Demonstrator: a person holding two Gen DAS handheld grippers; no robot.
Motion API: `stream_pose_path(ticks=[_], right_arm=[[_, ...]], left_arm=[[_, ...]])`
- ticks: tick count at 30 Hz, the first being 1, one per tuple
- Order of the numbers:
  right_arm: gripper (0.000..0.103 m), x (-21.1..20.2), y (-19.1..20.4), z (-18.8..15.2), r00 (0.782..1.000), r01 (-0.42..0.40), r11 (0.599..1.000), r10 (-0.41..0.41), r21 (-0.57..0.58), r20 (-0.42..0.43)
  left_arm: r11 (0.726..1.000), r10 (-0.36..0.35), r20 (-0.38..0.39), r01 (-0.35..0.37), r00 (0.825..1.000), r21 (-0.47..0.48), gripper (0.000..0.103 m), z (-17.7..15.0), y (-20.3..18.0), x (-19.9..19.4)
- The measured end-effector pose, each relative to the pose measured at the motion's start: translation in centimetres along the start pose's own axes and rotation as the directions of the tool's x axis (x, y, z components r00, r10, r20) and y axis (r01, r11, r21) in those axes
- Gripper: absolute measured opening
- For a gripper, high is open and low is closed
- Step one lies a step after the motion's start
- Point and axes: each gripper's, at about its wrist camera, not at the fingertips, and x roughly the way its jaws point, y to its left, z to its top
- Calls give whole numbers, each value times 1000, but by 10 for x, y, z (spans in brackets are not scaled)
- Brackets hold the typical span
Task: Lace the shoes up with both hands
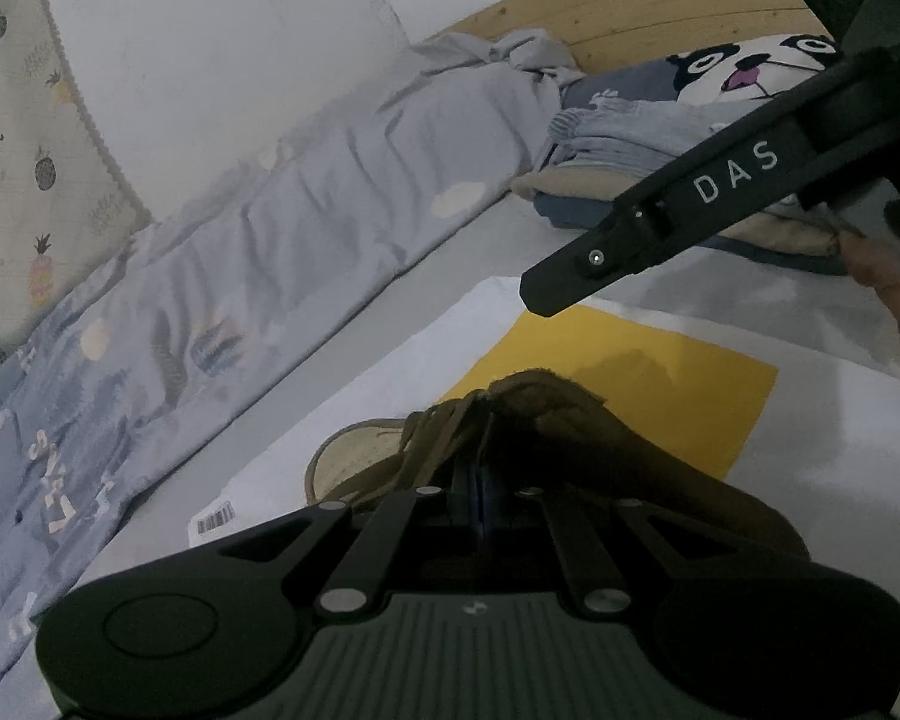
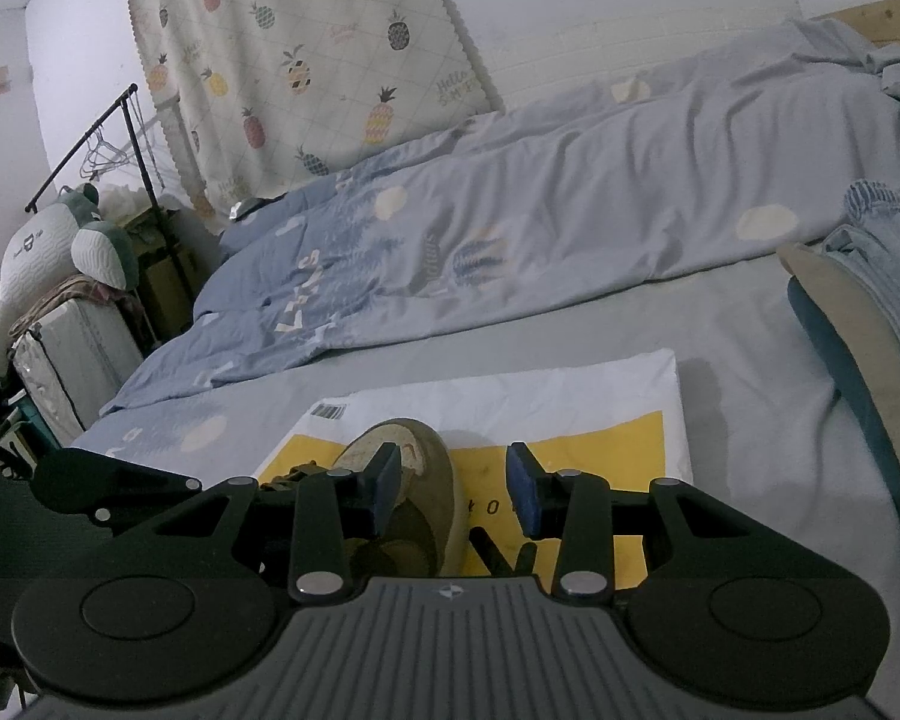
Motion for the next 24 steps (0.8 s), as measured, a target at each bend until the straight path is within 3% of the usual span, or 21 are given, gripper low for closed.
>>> stream_pose_path(ticks=[24], right_arm=[[40, 0, 4, -1, 1000, 4, 1000, -4, -2, -8]], left_arm=[[1000, -20, 36, 19, 999, 5, 1, -5, -3, -2]])
